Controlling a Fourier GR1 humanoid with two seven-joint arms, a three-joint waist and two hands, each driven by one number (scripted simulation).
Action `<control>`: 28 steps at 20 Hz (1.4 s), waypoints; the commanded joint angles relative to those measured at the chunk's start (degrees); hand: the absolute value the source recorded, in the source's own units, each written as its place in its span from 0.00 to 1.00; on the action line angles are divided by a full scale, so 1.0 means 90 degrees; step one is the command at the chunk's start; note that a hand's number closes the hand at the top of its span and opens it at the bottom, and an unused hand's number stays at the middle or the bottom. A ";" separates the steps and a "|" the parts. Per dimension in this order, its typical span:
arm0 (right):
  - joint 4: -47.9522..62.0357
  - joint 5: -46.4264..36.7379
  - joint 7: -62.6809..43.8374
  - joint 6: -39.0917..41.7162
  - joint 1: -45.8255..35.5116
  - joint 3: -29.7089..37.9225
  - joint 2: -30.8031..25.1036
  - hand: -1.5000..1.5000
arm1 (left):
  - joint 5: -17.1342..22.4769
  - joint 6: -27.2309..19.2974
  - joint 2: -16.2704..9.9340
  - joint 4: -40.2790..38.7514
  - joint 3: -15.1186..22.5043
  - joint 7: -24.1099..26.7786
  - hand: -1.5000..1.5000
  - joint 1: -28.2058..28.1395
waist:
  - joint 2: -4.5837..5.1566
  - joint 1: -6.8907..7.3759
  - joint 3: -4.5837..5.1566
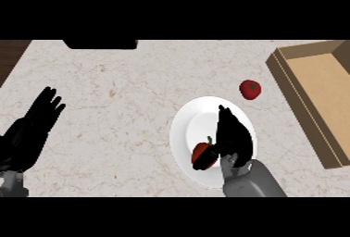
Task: Pick the bell pepper from the plate and place it in the cardboard box
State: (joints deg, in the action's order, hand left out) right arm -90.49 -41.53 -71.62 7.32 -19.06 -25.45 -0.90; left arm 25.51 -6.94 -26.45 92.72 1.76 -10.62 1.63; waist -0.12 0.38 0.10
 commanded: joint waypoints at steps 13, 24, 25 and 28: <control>0.0736 0.0397 -0.1513 -0.0181 -0.0124 -0.0370 0.0095 0.00 | -0.0254 0.0081 0.0246 0.0230 0.0053 0.0157 0.50 -0.0400 | -0.0006 0.0054 -0.0006; 0.0731 0.0416 -0.1512 -0.0120 -0.0100 -0.0211 0.0094 0.00 | -0.0266 0.0026 0.0239 0.0120 -0.0121 -0.0311 0.50 0.0148 | 0.0000 -0.0028 -0.0009; 0.0840 0.0381 -0.1512 -0.0391 -0.0058 -0.0493 0.0094 0.00 | -0.0143 0.0269 0.0215 0.0261 -0.0189 -0.0141 0.50 -0.0208 | -0.0001 0.0035 -0.0009; 0.1132 0.0181 -0.1307 -0.0536 -0.0173 -0.0514 0.0094 1.00 | -0.0492 -0.0004 0.0460 0.0276 0.0016 -0.0041 0.50 -0.0198 | 0.0007 0.0030 -0.0010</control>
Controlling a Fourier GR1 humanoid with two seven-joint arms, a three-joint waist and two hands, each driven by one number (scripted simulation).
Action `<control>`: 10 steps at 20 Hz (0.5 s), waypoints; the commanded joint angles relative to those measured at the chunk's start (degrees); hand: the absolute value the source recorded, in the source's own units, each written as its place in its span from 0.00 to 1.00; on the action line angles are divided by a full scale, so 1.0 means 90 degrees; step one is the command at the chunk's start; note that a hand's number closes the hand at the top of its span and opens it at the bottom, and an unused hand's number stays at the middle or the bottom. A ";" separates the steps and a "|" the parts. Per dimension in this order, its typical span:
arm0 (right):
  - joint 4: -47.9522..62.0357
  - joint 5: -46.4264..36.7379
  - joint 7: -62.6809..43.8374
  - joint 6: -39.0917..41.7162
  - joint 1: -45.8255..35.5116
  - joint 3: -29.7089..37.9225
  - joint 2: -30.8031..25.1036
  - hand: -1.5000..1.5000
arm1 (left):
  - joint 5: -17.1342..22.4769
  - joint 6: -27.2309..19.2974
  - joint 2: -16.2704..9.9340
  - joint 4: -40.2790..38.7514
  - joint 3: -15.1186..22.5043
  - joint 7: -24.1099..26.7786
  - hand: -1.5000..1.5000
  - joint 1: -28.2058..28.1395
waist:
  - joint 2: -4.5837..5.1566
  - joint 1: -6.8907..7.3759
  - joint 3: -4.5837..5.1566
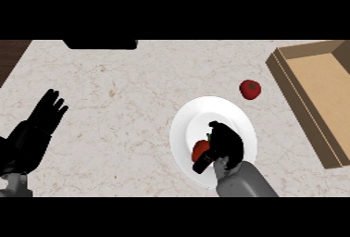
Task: Pick the bell pepper from the plate and place it in the cardboard box
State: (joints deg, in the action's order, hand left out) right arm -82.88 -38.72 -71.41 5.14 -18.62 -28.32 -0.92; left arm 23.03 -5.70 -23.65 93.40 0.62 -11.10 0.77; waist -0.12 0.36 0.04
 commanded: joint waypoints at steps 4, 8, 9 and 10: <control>-0.0431 -0.0316 -0.1175 0.0521 -0.0316 0.0057 0.0096 1.00 | 0.0038 0.0119 -0.0055 0.0198 -0.0258 -0.0306 0.50 0.0002 | -0.0004 -0.0038 -0.0003; 0.0538 -0.0301 -0.0552 -0.0027 -0.0559 0.0220 0.0097 1.00 | 0.0036 0.0232 0.0021 -0.0185 -0.0310 -0.0321 0.50 0.0324 | 0.0021 -0.0028 -0.0003; 0.0054 -0.0432 -0.0523 0.0380 -0.0298 0.0375 0.0008 1.00 | 0.0068 0.0353 -0.0054 0.0240 -0.0396 -0.0238 0.50 -0.0212 | 0.0000 -0.0024 -0.0003; 0.0095 -0.0516 -0.0621 0.0317 -0.0316 0.0302 0.0096 1.00 | 0.0091 0.0156 -0.0070 0.0480 -0.0436 -0.0524 0.50 -0.0018 | -0.0003 -0.0022 -0.0005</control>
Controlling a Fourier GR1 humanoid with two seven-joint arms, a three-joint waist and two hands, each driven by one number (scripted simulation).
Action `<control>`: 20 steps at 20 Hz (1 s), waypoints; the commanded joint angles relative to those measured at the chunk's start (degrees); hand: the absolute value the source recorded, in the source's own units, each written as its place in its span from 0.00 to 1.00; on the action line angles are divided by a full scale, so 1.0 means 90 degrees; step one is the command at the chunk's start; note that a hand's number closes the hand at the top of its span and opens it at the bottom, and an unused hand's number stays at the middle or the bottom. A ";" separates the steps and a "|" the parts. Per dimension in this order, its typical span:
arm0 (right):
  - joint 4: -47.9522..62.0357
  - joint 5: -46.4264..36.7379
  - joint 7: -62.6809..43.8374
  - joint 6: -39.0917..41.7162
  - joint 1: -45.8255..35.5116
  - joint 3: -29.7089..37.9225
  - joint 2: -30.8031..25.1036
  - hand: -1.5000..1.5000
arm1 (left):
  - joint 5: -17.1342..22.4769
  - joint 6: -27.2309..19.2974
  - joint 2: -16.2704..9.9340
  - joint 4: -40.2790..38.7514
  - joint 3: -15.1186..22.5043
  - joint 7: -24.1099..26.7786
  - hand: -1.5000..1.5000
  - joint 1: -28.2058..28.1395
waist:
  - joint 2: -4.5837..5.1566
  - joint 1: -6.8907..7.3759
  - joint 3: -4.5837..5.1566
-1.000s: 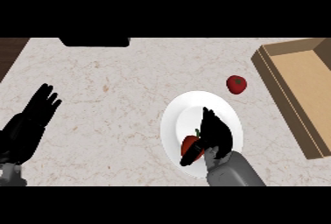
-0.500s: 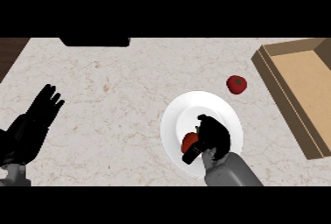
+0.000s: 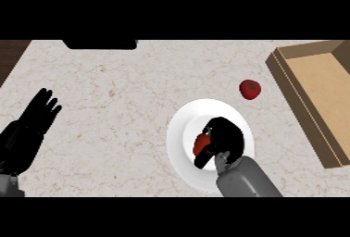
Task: Pick the bell pepper from the plate and place it in the cardboard box
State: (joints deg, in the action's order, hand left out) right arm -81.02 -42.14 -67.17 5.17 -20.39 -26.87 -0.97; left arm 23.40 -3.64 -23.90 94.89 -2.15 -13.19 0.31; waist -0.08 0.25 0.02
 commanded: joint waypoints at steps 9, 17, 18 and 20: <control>0.2505 0.0532 0.2624 0.0852 -0.2151 0.1655 -0.1723 1.00 | -0.0061 0.0196 -0.0013 -0.0164 -0.0196 -0.0041 0.50 0.0269 | 0.0083 0.0178 -0.0008; 0.3280 -0.0397 0.2726 0.0390 -0.3412 0.1591 -0.1708 1.00 | -0.0290 0.0155 0.0375 -0.0035 -0.0049 0.0115 0.50 0.0017 | 0.0016 0.0073 -0.0002; 0.3038 -0.0573 0.2769 0.0092 -0.3233 0.1445 -0.1601 1.00 | -0.0341 0.0136 0.0396 -0.0217 -0.0035 0.0072 0.50 0.0098 | 0.0013 0.0033 -0.0001; 0.2743 -0.0591 0.2737 0.0378 -0.3503 0.1470 -0.1736 1.00 | -0.0214 0.0416 0.0265 -0.0343 -0.0257 0.0280 0.50 -0.0061 | 0.0000 0.0018 0.0001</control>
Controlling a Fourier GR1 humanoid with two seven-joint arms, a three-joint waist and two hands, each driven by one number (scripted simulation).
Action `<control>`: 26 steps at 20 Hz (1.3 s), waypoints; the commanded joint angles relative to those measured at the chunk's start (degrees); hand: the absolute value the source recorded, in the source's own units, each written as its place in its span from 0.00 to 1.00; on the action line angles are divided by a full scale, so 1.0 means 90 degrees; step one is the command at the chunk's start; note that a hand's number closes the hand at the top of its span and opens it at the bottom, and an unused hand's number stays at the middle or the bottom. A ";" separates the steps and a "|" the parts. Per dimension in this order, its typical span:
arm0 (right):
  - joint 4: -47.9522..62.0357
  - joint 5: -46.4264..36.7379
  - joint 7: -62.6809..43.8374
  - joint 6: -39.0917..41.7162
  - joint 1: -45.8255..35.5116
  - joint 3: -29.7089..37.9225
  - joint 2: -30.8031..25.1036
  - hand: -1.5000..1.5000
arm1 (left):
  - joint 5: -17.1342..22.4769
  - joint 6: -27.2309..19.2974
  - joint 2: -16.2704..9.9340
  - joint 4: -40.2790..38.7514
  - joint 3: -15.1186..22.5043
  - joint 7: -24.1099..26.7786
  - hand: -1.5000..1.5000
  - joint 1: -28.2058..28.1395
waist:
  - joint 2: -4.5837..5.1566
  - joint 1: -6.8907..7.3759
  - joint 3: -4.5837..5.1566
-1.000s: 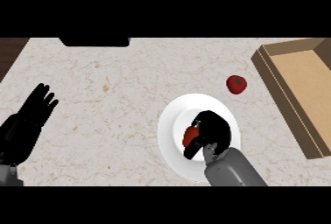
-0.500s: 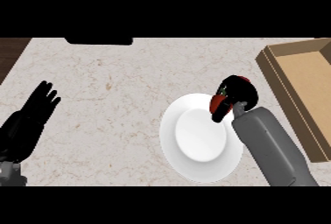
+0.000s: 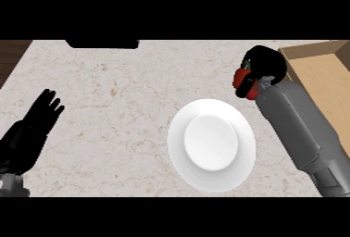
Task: Pick the bell pepper from the plate and place it in the cardboard box
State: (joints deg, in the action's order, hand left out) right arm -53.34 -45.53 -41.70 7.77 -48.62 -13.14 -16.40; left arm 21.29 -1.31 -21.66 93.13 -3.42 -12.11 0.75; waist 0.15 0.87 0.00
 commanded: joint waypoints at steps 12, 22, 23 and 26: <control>-0.1910 -0.1283 -0.2069 0.0312 -0.1507 0.0316 -0.0595 1.00 | -0.0124 0.0036 0.0124 -0.0090 -0.0161 0.0040 0.50 -0.0023 | -0.0046 -0.0112 0.0006; -0.1454 -0.1305 -0.1000 0.0224 -0.1064 0.1445 -0.1771 1.00 | -0.0214 -0.0100 0.0287 0.0409 -0.0116 -0.0465 0.50 0.0071 | -0.0013 -0.0054 0.0000; -0.1692 -0.1442 -0.1289 0.0641 -0.1027 0.1238 -0.1698 1.00 | -0.0292 0.0192 0.0233 -0.0075 -0.0222 0.0031 0.50 -0.0045 | -0.0019 -0.0080 0.0004; -0.1535 -0.1307 -0.0651 0.0455 -0.0673 0.1549 -0.2023 1.00 | -0.0362 0.0054 0.0316 0.0191 -0.0113 -0.0316 0.50 0.0088 | -0.0018 -0.0087 0.0001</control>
State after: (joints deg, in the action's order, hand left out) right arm -68.01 -57.79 -51.00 11.10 -56.91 -1.49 -31.93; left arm 18.77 -1.08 -19.30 94.99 -4.65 -14.50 0.65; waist -0.04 0.17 0.02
